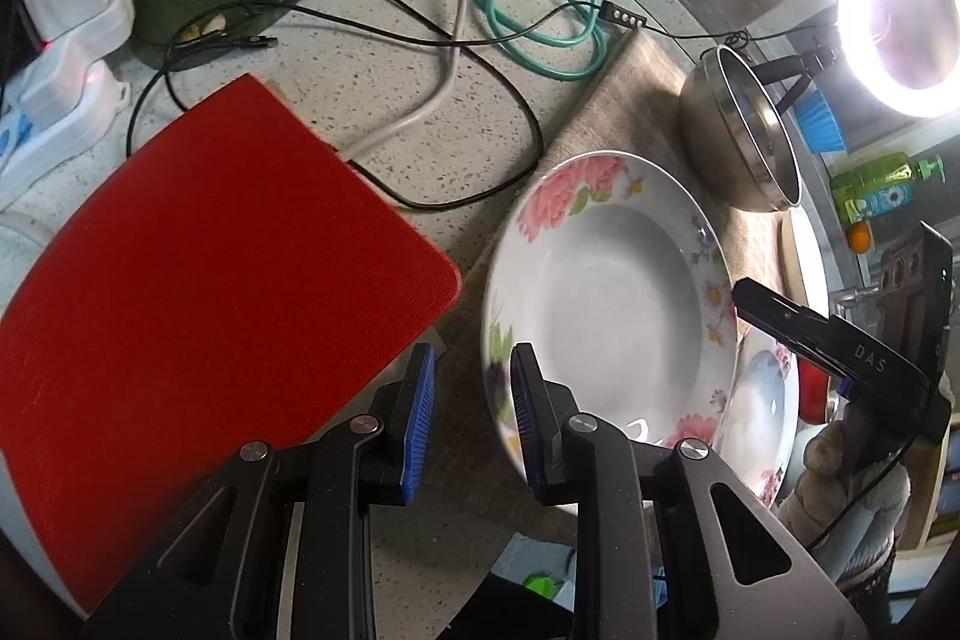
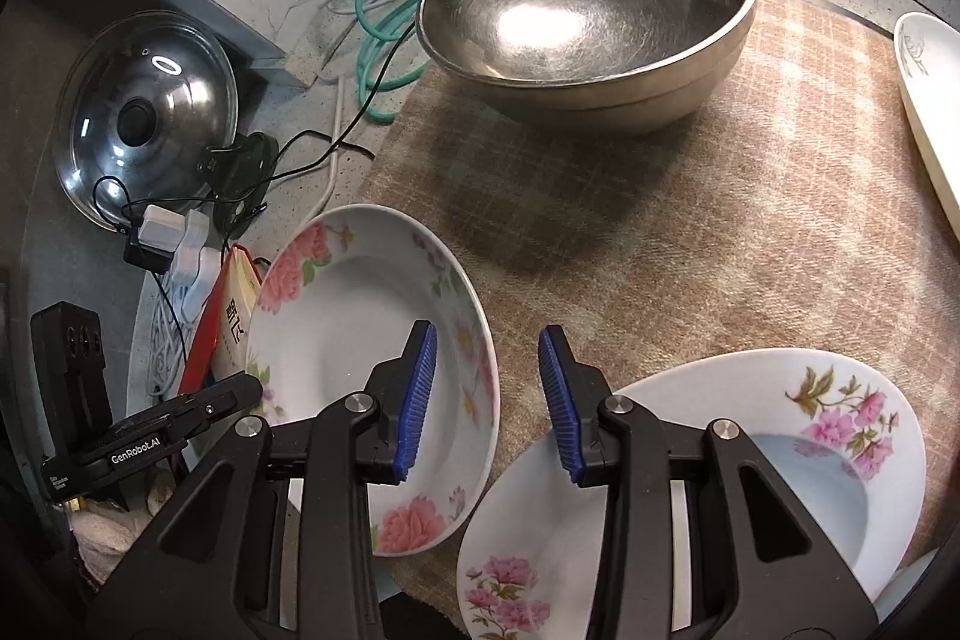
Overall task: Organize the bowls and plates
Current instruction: 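Grasp the rim of the pink-rose plate with the left gripper and lift, then carry the rose plate over and lower it onto the pink-flowered plate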
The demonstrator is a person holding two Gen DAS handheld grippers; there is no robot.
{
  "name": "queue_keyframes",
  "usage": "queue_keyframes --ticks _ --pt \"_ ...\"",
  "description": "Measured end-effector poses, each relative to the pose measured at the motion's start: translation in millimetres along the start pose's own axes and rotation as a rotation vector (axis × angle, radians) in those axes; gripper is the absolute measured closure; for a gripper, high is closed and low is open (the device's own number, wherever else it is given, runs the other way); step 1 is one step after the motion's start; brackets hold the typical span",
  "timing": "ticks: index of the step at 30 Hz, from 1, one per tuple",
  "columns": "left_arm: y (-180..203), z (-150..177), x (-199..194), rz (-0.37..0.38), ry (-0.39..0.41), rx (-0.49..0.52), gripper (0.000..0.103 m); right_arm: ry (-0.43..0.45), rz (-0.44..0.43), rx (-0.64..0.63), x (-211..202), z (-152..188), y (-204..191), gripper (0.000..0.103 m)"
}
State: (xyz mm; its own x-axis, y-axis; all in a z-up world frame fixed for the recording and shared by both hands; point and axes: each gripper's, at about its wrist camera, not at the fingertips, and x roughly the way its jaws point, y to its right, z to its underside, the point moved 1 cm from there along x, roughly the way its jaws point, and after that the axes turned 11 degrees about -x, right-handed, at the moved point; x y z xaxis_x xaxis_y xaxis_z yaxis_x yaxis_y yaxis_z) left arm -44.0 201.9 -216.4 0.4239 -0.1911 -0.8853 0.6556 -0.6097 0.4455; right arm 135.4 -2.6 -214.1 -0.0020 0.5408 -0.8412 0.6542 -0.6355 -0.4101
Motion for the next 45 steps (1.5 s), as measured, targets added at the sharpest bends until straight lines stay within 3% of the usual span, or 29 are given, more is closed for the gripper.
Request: queue_keyframes --ticks 14,31,45 --pt "12 -1 12 0.015 -0.022 0.042 0.087 -0.031 -0.019 0.000 12 1 -2 0.090" --pt "19 -7 6 -0.001 0.018 0.084 0.088 -0.002 0.019 -0.020 3 4 -11 0.089" --pt "48 -12 -15 0.051 0.064 0.150 0.088 0.092 0.045 0.020 -48 17 -10 0.089"
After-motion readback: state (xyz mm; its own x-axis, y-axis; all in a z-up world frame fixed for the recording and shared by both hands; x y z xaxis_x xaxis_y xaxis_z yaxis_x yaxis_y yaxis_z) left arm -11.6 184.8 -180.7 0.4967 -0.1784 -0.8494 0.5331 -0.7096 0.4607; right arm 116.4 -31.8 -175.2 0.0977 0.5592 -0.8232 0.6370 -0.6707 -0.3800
